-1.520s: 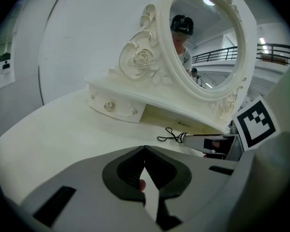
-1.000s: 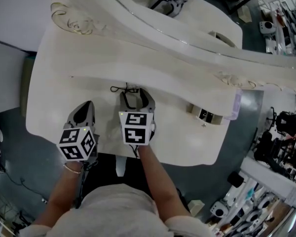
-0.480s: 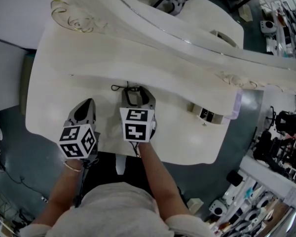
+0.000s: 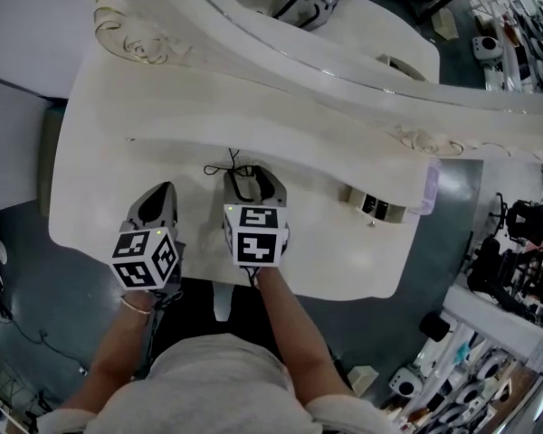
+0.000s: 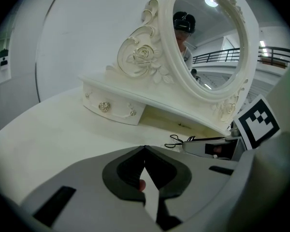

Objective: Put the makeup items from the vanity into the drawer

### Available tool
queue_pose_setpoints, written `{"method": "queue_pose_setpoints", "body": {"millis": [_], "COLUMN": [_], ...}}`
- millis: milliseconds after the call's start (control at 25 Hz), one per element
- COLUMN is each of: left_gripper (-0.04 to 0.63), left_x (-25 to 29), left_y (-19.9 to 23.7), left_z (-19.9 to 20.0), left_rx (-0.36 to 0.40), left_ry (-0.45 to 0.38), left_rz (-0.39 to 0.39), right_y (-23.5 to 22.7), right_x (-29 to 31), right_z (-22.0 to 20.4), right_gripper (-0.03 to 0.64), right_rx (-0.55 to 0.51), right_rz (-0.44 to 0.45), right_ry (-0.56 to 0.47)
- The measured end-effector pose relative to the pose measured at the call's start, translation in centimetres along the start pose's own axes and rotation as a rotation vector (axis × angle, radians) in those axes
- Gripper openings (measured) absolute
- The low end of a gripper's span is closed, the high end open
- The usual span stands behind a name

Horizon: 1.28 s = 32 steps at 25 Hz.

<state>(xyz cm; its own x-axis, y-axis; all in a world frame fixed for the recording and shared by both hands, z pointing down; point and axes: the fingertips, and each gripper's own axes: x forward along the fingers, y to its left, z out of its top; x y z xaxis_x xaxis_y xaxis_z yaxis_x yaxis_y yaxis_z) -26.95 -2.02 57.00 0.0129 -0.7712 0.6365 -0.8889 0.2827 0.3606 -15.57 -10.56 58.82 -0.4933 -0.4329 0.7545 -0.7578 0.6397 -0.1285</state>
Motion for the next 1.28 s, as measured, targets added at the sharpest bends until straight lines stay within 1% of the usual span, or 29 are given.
{"method": "queue_pose_setpoints", "body": {"millis": [160,280,600,880,1280], "left_gripper": [0.003,0.003,0.003,0.003,0.003], "left_x": [-0.2,-0.5,-1.6,-2.0,-2.1], "left_y": [-1.3,-2.4,-5.8,-11.1,-19.3], "left_z": [0.0,-0.3,-1.9,-2.7,-3.8], "left_rx": [0.013,0.025,0.069,0.135,0.231], "left_ry": [-0.007,-0.011,-0.005,0.001,0.013], "left_rz": [-0.018,-0.035,-0.08,-0.158,-0.266], "right_y": [-0.3,-1.2,-3.4,-6.7,-11.6], "right_x": [-1.4,-2.3,-6.6,-11.4,-17.9], "right_z": [-0.6,-1.2,-2.7,-4.5,-6.0], "right_gripper": [0.224,0.222,0.221,0.221,0.221], "right_rx": [0.023,0.027,0.085,0.143,0.225], "right_rz": [0.0,-0.016,-0.055,-0.117,-0.195], "right_ry": [-0.007,-0.025,-0.068,-0.107,-0.184]}}
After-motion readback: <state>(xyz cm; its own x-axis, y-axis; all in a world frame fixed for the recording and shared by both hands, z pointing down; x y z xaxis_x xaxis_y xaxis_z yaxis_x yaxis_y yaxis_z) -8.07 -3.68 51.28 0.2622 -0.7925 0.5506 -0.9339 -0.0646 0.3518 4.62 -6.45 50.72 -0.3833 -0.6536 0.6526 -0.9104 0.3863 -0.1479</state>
